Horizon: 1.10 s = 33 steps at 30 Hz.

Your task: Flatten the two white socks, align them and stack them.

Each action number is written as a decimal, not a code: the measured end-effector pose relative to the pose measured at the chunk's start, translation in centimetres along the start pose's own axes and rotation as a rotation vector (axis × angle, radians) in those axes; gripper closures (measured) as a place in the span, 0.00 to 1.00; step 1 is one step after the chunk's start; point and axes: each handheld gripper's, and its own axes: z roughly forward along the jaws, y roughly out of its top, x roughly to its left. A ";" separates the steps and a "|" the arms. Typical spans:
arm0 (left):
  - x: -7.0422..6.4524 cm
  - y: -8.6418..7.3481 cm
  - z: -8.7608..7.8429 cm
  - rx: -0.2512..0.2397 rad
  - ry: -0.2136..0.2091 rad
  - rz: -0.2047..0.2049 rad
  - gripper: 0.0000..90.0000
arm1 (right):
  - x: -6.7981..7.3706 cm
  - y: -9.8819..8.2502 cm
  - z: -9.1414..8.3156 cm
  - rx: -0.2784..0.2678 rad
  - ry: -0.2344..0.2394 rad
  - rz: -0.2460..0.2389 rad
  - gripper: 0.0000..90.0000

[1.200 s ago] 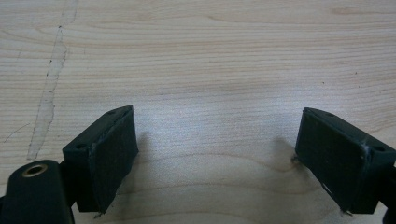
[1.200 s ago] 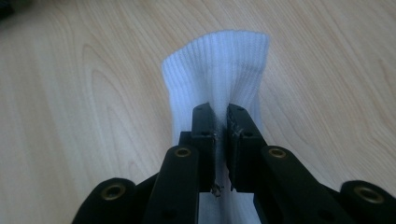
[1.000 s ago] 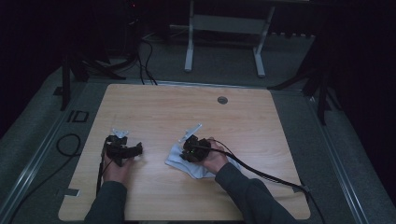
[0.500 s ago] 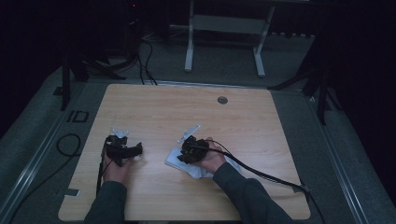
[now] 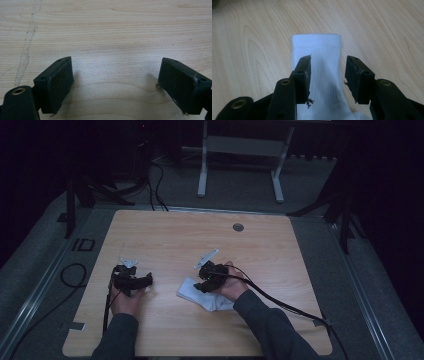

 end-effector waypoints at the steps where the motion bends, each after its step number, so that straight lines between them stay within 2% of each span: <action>1: 0.0 0.0 0.0 0.000 0.000 0.000 0.14 | 0.0 0.0 0.0 0.000 0.000 0.000 0.62; 2: 0.0 0.0 0.0 0.000 0.000 0.000 0.14 | -0.1 0.0 -0.1 0.008 -0.007 0.000 0.62; 3: -0.3 0.0 -0.1 -0.012 0.002 -0.003 0.18 | -0.2 0.0 -0.3 0.018 -0.027 -0.007 0.61; 6: -0.8 0.1 -0.3 -0.014 -0.007 0.008 0.32 | -0.4 0.1 -0.9 0.024 -0.049 -0.011 0.61; 9: -1.3 0.3 -0.5 -0.001 -0.013 0.011 0.47 | -0.6 0.1 -1.6 0.026 -0.106 -0.027 0.61; 11: -1.6 0.3 -0.7 0.008 -0.023 0.017 0.58 | -0.8 0.0 -2.0 0.031 -0.127 -0.034 0.61; 14: -2.0 0.4 -1.1 0.018 -0.051 0.040 0.74 | -0.8 0.0 -2.7 0.042 -0.155 -0.048 0.61; 19: -3.3 0.8 -2.3 -0.027 -0.112 0.100 0.98 | -0.9 -0.2 -3.6 0.061 -0.204 -0.071 0.61; 23: -4.8 1.2 -3.2 -0.046 -0.166 0.162 1.00 | -1.1 -0.3 -4.1 0.070 -0.229 -0.081 0.61; 29: -7.3 1.7 -4.8 -0.092 -0.240 0.227 1.00 | -1.4 -0.9 -5.1 0.065 -0.235 -0.049 0.62; 33: -9.2 1.6 -5.1 -0.096 -0.294 0.269 1.00 | -1.9 -1.7 -5.7 0.071 -0.244 -0.038 0.62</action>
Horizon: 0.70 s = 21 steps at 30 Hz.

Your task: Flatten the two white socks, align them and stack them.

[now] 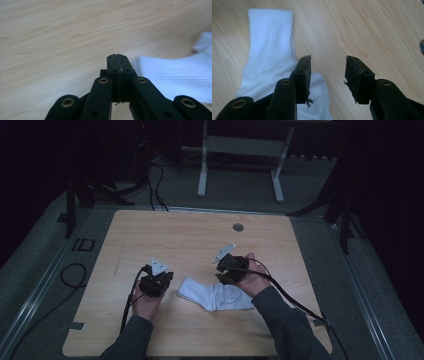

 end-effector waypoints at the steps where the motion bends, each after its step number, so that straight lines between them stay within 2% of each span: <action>1: -0.4 0.0 0.2 0.003 -0.011 0.012 1.00 | -0.1 -0.2 -0.1 -0.004 0.004 0.006 0.62; 3: -1.3 0.0 0.5 0.011 -0.031 0.034 1.00 | -0.3 -0.8 -0.3 0.002 0.004 0.017 0.63; 4: -1.3 0.0 0.5 0.011 -0.031 0.034 1.00 | -0.3 -0.8 -0.3 0.002 0.004 0.017 0.63; 5: -2.0 0.0 0.9 0.020 -0.046 0.053 1.00 | -0.3 -1.1 -0.2 0.007 0.002 0.019 0.63; 11: -3.6 -0.3 1.9 0.048 -0.079 0.096 1.00 | -0.6 -3.2 0.1 0.026 0.023 0.062 0.63; 14: -4.0 -0.5 2.4 0.072 -0.084 0.114 1.00 | -0.6 -3.9 0.2 0.029 0.032 0.078 0.64; 17: -4.1 -1.0 3.0 0.110 -0.070 0.120 1.00 | -0.5 -4.4 0.5 0.040 0.039 0.083 0.65; 21: -4.1 -1.2 3.2 0.122 -0.069 0.123 1.00 | -0.4 -5.2 0.9 0.052 0.049 0.095 0.66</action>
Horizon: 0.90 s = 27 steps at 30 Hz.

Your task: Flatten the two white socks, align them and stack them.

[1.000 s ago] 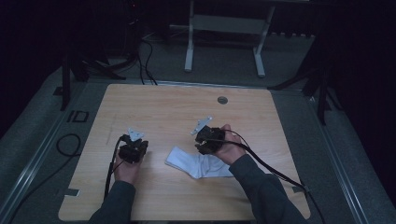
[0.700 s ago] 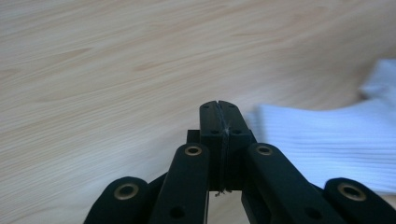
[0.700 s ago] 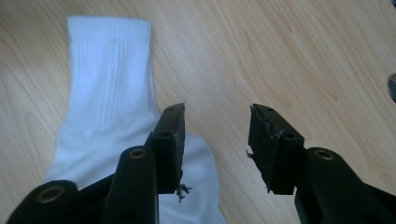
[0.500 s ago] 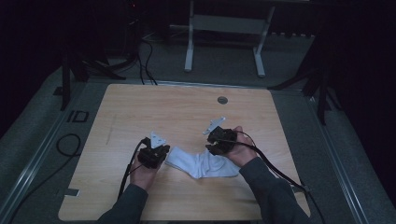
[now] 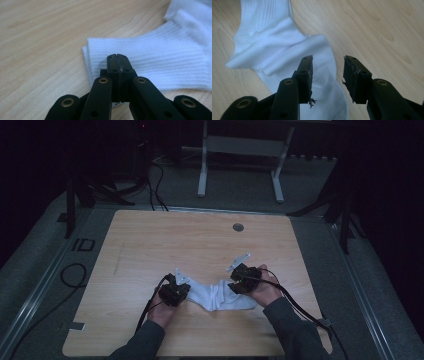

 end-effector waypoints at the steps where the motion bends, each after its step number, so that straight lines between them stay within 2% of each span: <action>1: 0.0 0.0 0.0 0.004 0.003 0.005 1.00 | 0.0 -0.2 0.1 0.007 0.003 0.008 0.67; 7: -0.1 -0.2 0.0 0.010 0.005 0.003 1.00 | -0.2 -1.1 0.7 0.037 0.017 0.039 0.70; 9: -0.1 -0.2 -0.1 0.011 0.004 0.001 1.00 | -0.6 -1.6 0.9 0.043 0.019 0.075 0.71; 11: -0.1 -0.2 -0.1 0.012 0.007 0.002 1.00 | -0.8 -1.7 0.9 0.044 0.023 0.087 0.73; 16: -0.2 -0.3 -0.1 0.012 0.011 0.004 1.00 | -0.8 -2.0 1.2 0.053 0.031 0.093 0.75; 22: -0.5 -0.3 -0.1 0.012 0.025 0.010 1.00 | -1.1 -2.4 2.9 0.107 0.053 0.146 0.75; 23: -0.5 -0.3 -0.1 0.013 0.027 0.010 1.00 | -1.2 -2.5 3.1 0.117 0.062 0.154 0.80; 25: -0.6 -0.3 -0.1 0.014 0.031 0.011 1.00 | -1.3 -2.7 3.1 0.115 0.100 0.163 0.97; 27: -0.6 -0.3 -0.1 0.014 0.033 0.011 1.00 | -1.2 -2.9 2.6 0.110 0.083 0.157 0.99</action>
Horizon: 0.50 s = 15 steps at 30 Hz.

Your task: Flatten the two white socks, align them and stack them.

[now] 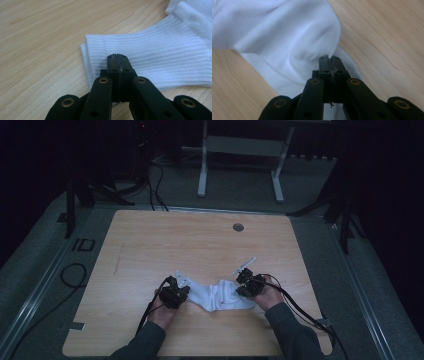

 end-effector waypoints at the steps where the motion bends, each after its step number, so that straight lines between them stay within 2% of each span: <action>1: 0.0 0.0 0.0 0.000 0.000 -0.001 1.00 | 0.0 -0.1 -0.3 0.002 -0.002 -0.003 0.99; 6: 0.0 0.0 0.0 0.002 0.004 -0.001 1.00 | 0.1 -1.2 -2.3 -0.021 -0.019 -0.011 0.99; 9: -0.1 0.0 0.0 0.001 0.007 -0.001 1.00 | -0.2 -2.2 -3.2 -0.011 -0.040 -0.005 0.99; 13: -0.1 0.0 0.0 0.001 0.008 -0.002 1.00 | -1.6 -3.9 -3.8 0.000 -0.058 0.048 0.99; 15: -0.2 0.0 0.0 0.003 0.010 0.000 1.00 | -2.3 -4.5 -3.9 -0.012 -0.061 0.074 0.98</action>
